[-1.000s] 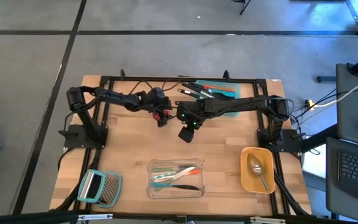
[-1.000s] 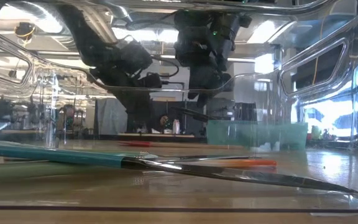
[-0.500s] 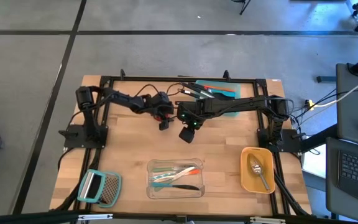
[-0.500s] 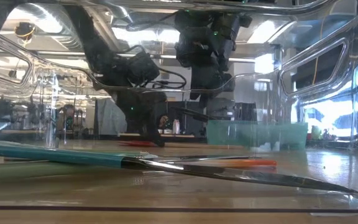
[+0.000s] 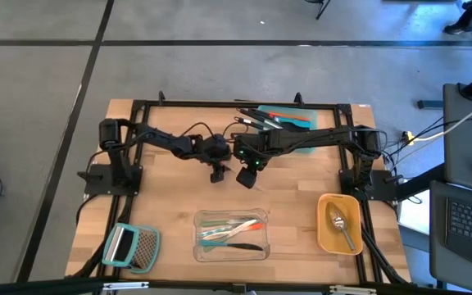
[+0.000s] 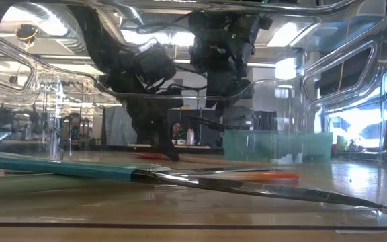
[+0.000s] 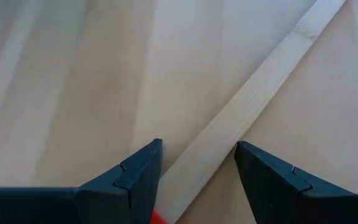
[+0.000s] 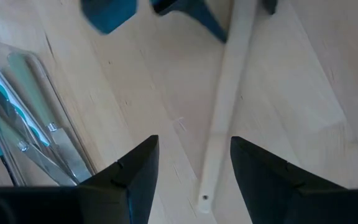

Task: Pick & Place Kitchen Items
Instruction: Put the red spatula into the green bin

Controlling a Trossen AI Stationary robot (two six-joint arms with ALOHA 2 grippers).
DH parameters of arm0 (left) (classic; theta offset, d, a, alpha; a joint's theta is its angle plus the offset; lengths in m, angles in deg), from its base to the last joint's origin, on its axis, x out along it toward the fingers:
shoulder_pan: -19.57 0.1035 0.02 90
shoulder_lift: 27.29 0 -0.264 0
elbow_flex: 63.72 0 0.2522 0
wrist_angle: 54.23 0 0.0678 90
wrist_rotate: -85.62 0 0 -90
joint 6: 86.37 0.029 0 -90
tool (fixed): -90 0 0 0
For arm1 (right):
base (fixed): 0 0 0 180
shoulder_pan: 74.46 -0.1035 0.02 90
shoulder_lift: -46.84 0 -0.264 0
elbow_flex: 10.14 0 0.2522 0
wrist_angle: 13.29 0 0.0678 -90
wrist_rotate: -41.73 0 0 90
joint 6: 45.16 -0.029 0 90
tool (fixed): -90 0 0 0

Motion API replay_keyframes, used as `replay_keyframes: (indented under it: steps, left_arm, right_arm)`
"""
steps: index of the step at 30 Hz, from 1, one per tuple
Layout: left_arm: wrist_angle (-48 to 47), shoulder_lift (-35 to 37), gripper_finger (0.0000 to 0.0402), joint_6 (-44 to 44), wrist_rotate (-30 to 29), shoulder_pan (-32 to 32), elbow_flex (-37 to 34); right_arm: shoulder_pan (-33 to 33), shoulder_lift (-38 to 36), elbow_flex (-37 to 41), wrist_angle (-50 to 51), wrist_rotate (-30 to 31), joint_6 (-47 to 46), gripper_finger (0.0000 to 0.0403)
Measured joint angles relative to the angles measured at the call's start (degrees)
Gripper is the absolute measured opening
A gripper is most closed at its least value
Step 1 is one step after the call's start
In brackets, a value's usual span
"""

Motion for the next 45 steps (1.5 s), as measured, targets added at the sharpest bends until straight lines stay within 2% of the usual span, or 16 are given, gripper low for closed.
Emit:
replay_keyframes:
  steps: [11, 13, 18, 21, 27, 32, 36, 40, 45]
  left_arm:
    - [-3.24, 1.87, 0.0200, -9.18, -3.04, -10.21, -0.22]
    - [-3.48, 2.25, 0.0200, -10.90, -4.91, -12.40, -0.26]
    - [-5.02, 1.70, 0.0199, -15.93, -13.77, -17.00, -0.11]
    - [-5.62, 1.66, 0.0188, -17.97, -14.81, -17.26, -0.02]
    - [-5.92, 1.76, 0.0138, -24.67, -11.75, -14.25, 0.01]
    - [-5.31, 1.88, 0.0080, -28.02, -3.08, -10.25, -0.04]
    - [-4.32, 1.72, 0.0049, -29.25, 4.65, -7.18, -0.17]
    - [-3.91, 1.50, 0.0038, -25.94, 9.06, -5.08, -0.17]
    - [-3.16, 1.47, 0.0052, -16.86, 10.13, -4.94, -0.20]
  right_arm:
    - [-0.07, -0.01, 0.00, 0.03, -0.18, 0.00, 0.0202]
    - [-0.09, -0.02, 0.00, 0.04, -0.20, 0.00, 0.0202]
    - [-0.10, -0.02, 0.00, 0.31, -0.68, 1.31, 0.0202]
    - [-0.22, -0.02, 0.00, 0.38, -1.32, 1.83, 0.0202]
    - [-0.77, -0.02, 0.00, 0.44, -3.91, 3.25, 0.0202]
    - [-2.10, -0.02, 0.00, 1.25, -4.21, 9.67, 0.0202]
    - [-2.94, -0.02, 0.00, 1.96, -4.11, 16.12, 0.0202]
    - [-2.95, -0.02, 0.00, 1.97, -3.20, 18.74, 0.0202]
    - [-2.47, 1.08, 0.02, 3.15, -3.35, 18.39, 0.0202]
